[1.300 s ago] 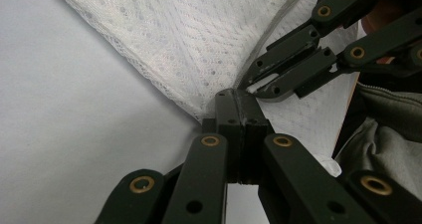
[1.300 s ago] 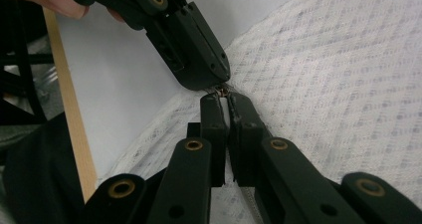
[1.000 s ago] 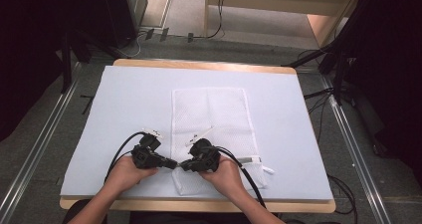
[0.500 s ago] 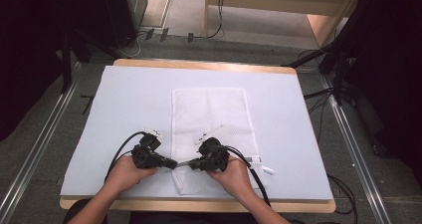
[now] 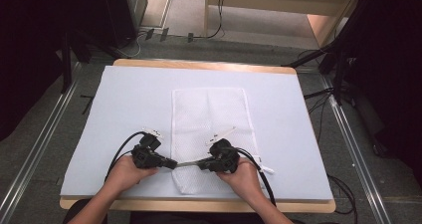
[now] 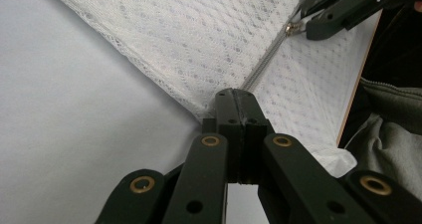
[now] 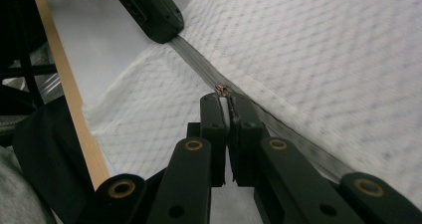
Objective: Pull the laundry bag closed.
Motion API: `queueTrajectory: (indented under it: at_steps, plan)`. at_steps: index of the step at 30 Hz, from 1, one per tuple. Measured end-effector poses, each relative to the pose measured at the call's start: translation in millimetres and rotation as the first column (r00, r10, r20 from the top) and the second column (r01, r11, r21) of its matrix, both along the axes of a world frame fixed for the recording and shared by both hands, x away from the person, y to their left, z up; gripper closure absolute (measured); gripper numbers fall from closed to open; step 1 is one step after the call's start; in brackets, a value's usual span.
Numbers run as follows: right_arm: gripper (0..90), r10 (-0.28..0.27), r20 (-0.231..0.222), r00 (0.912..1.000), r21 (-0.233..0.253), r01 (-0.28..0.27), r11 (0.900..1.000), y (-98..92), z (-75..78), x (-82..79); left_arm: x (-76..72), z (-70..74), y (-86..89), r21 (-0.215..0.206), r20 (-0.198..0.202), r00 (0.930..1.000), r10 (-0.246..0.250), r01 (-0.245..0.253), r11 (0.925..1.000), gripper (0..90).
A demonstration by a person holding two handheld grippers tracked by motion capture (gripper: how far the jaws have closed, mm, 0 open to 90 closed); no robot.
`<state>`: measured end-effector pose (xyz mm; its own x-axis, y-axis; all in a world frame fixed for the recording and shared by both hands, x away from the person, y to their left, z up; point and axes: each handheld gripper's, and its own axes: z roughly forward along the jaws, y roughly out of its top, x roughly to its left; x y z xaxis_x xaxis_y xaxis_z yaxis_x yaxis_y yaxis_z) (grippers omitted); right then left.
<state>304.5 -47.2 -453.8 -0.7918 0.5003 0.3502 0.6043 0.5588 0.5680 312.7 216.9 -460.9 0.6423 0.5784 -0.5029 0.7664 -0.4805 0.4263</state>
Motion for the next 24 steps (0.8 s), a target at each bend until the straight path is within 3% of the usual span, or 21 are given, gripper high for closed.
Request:
queueTrajectory:
  at_steps: [24]
  plan:
    - [88.7, -0.016, 0.017, 0.9997, 0.011, 0.016, 1.000, -19.4, -2.7, -3.5, -0.9, 0.5, -0.7, 0.008, 0.009, 1.0000, 0.003, -0.003, 1.0000, 90.0]
